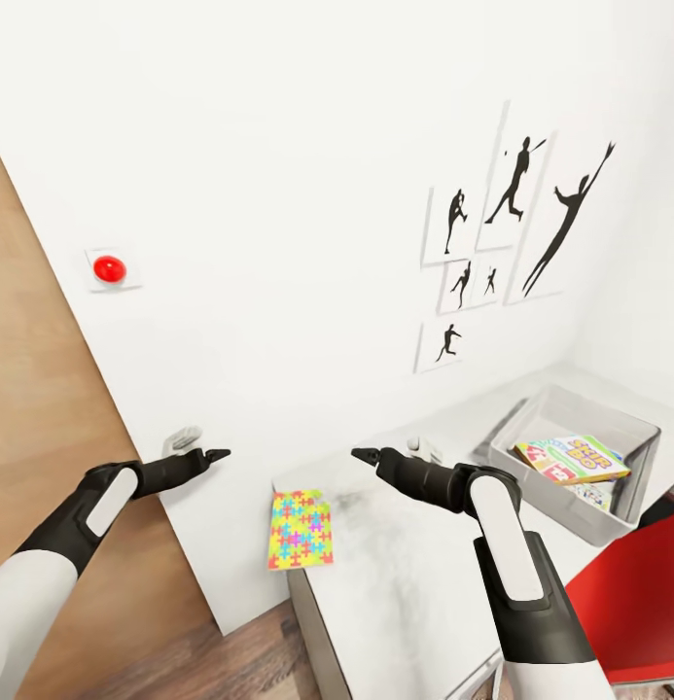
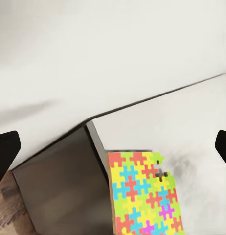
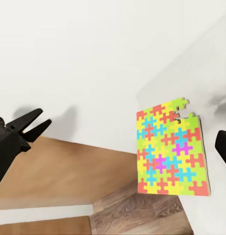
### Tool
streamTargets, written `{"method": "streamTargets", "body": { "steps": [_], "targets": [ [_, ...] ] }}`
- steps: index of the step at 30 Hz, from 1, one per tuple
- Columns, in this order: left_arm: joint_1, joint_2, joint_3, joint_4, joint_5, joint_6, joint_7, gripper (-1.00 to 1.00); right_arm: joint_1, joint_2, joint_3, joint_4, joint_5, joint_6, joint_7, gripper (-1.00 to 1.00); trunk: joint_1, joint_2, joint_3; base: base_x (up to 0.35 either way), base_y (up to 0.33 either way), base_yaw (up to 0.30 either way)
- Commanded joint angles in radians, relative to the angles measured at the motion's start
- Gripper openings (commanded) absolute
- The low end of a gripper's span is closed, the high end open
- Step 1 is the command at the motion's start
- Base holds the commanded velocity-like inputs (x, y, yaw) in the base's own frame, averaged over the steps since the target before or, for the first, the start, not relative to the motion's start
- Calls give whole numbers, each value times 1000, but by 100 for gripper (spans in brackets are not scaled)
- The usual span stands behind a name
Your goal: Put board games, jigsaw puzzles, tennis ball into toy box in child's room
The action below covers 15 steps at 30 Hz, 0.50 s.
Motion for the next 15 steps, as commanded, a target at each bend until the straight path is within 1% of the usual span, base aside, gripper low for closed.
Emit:
{"method": "streamTargets", "body": {
  "steps": [1,5,10,15],
  "targets": [
    [-1,2,-3,0,4,3,-8,100,-1,0,1,-1,-10,-4,-10,100,1,-2,-2,0,78,-95],
    [-1,3,-3,0,4,4,-19,100,-1,0,2,-1,-10,-15,-10,100,1,-2,0,0,43,-43],
    [-1,5,-3,0,4,4,-22,100,-1,0,3,-1,-10,-18,-10,100,1,-2,0,0,110,-10],
    [-1,7,-3,0,4,4,-24,100,-1,0,3,-2,-10,-19,-10,100,1,-2,0,0,32,-2]
  ]
}}
